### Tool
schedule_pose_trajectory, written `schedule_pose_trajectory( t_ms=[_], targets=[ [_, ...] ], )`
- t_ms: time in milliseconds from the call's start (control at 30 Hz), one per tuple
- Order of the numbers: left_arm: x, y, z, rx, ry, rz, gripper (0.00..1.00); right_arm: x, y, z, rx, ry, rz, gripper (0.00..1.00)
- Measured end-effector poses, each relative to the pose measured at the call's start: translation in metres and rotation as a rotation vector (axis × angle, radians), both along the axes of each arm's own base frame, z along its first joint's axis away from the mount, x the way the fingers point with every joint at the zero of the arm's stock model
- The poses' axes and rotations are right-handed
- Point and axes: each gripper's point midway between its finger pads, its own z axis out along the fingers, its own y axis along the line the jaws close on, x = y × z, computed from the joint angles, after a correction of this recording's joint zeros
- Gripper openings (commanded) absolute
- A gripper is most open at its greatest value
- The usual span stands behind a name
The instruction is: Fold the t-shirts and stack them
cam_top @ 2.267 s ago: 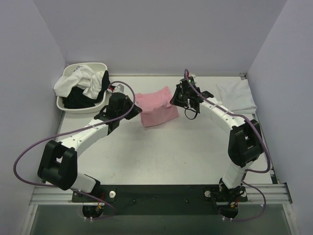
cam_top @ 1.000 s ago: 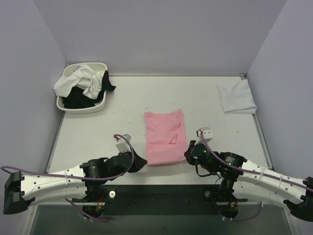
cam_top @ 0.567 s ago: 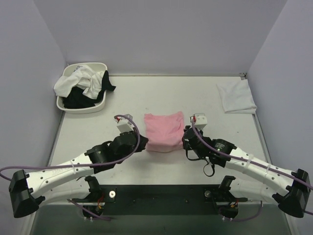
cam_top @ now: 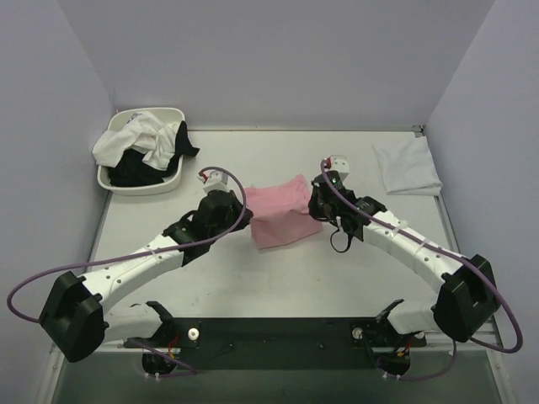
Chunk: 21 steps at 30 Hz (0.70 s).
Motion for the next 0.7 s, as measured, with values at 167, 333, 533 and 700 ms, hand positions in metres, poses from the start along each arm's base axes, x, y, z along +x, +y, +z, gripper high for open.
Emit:
schedule_pose_trajectory(
  t_ms=[167, 333, 533, 700],
  targets=[
    [0.025, -0.004, 0.014, -0.036, -0.011, 0.005, 0.0, 0.025, 0.01, 0.006, 0.023, 0.004, 0.011, 0.0],
    [0.048, -0.007, 0.015, -0.062, -0.009, 0.012, 0.0, 0.055, 0.024, 0.01, 0.05, 0.013, 0.025, 0.0],
    [0.073, 0.008, -0.006, -0.061, 0.03, 0.059, 0.0, 0.087, 0.031, -0.008, 0.068, 0.049, 0.019, 0.0],
    [0.084, 0.021, -0.013, -0.074, 0.045, 0.092, 0.0, 0.104, 0.034, -0.018, 0.078, 0.069, 0.014, 0.0]
  ],
)
